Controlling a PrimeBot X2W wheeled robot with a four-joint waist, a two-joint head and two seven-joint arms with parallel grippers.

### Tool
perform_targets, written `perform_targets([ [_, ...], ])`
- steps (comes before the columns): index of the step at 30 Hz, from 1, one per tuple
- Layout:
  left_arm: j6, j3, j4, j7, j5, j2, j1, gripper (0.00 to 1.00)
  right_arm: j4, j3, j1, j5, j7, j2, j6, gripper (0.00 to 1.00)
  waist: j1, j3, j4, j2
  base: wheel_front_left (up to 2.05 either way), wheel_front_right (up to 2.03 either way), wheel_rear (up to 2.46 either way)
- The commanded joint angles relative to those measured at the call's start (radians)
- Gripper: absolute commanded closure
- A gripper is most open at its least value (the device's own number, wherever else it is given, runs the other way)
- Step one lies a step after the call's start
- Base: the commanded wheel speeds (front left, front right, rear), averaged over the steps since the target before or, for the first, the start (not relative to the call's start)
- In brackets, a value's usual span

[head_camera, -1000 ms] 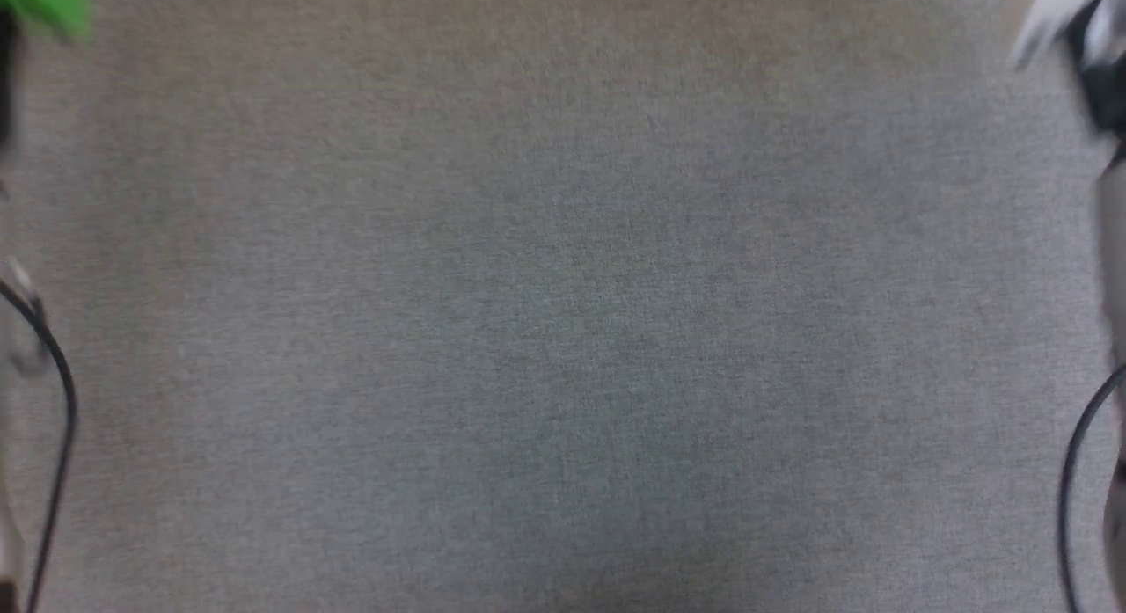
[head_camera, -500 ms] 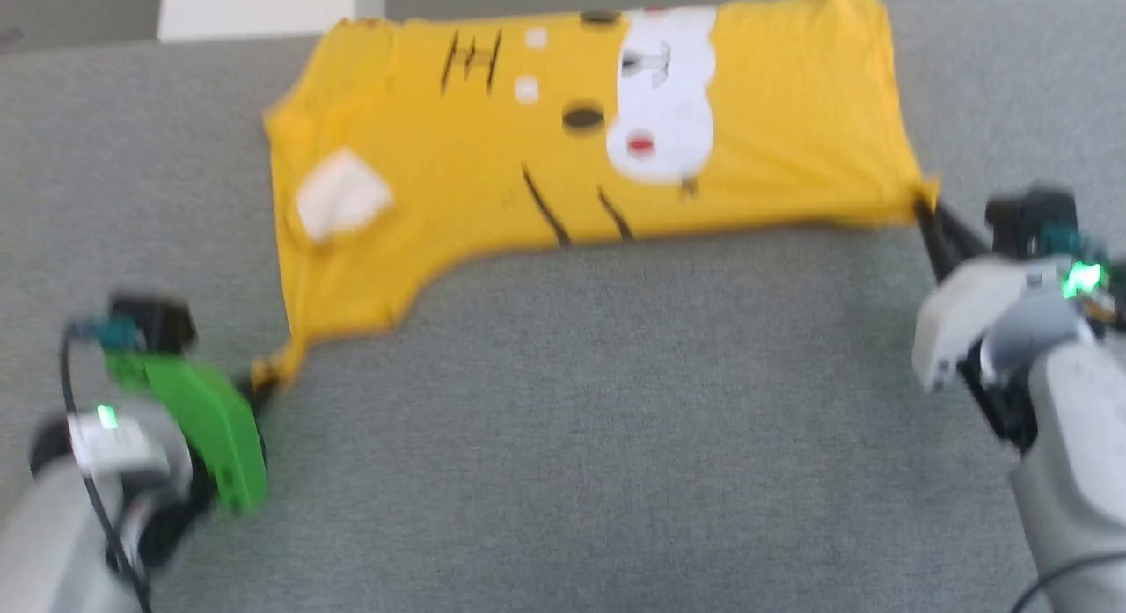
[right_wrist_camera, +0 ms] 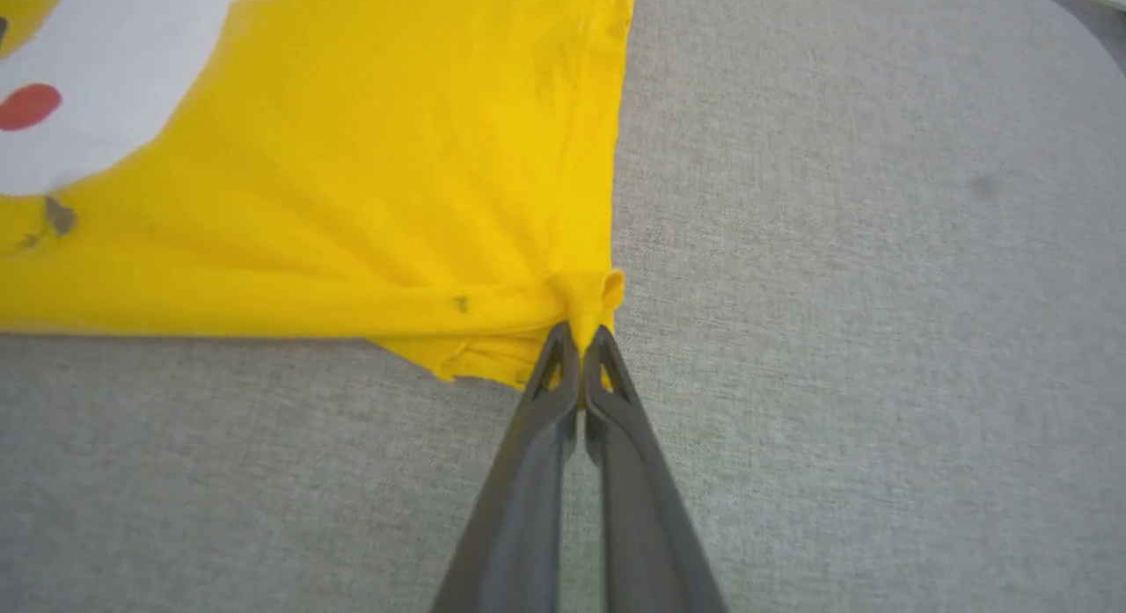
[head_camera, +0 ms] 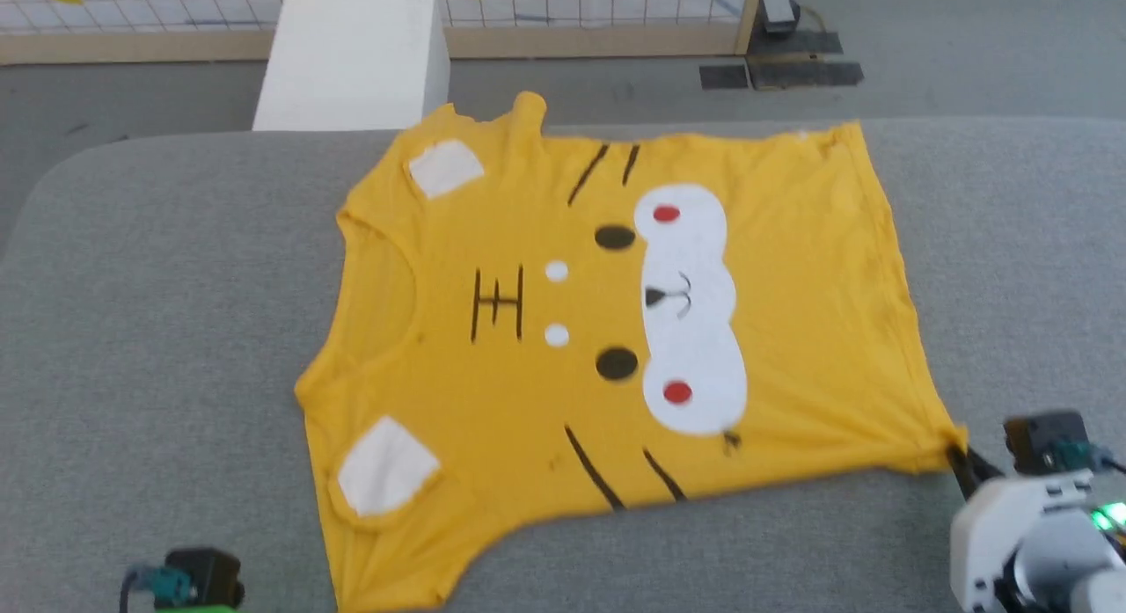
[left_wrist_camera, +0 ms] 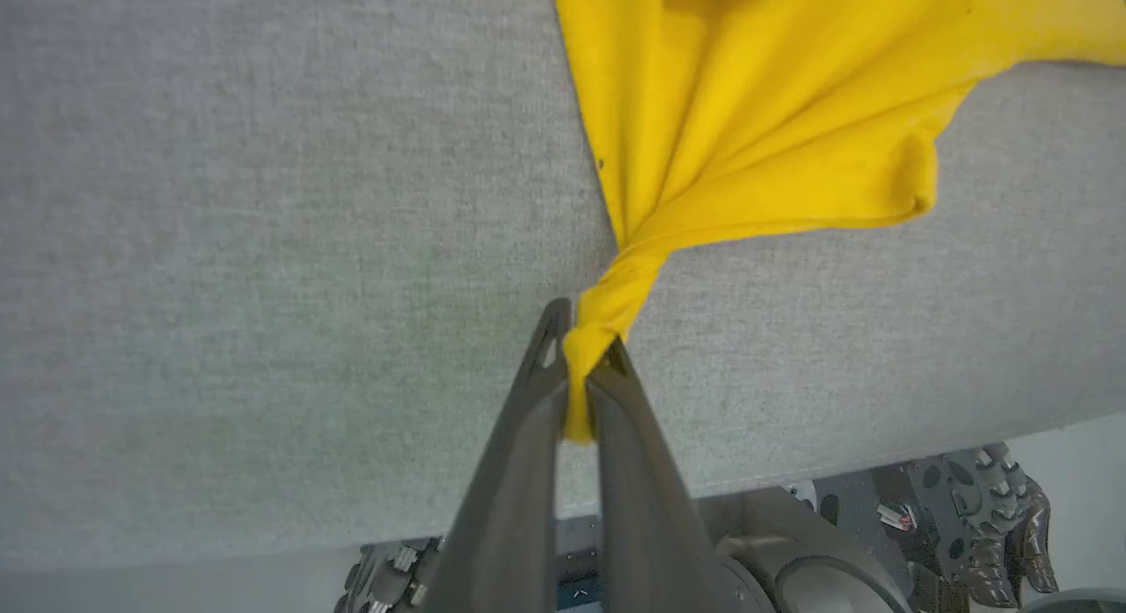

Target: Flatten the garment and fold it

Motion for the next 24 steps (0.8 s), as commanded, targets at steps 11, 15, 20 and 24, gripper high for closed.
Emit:
perform_targets([
  [11, 0.0, 0.009, -0.067, -0.355, 0.15, -0.111, 0.032, 1.0, -0.174, -0.081, 0.205, -0.012, -0.106, 0.078, -0.002, 1.0, 0.0001, -0.012, 0.024, 0.0, 0.0, 0.0, 0.0],
  [15, -0.037, -0.021, -0.016, -0.492, 0.232, -0.155, -0.056, 1.0, -0.16, -0.062, 0.199, -0.034, -0.196, 0.099, -0.002, 1.0, 0.0001, -0.015, 0.023, 0.0, 0.0, 0.0, 0.0],
  [20, -0.086, -0.05, 0.047, -0.573, 0.305, -0.171, -0.204, 1.0, -0.149, -0.031, 0.139, -0.052, -0.236, 0.086, -0.002, 1.0, 0.0001, -0.003, 0.017, 0.0, 0.0, 0.0, 0.0],
  [24, -0.137, -0.07, 0.088, -0.567, 0.327, -0.169, -0.342, 1.0, -0.136, -0.01, 0.062, -0.056, -0.224, 0.056, -0.002, 1.0, 0.0001, 0.025, 0.005, 0.0, 0.0, 0.0, 0.0],
])
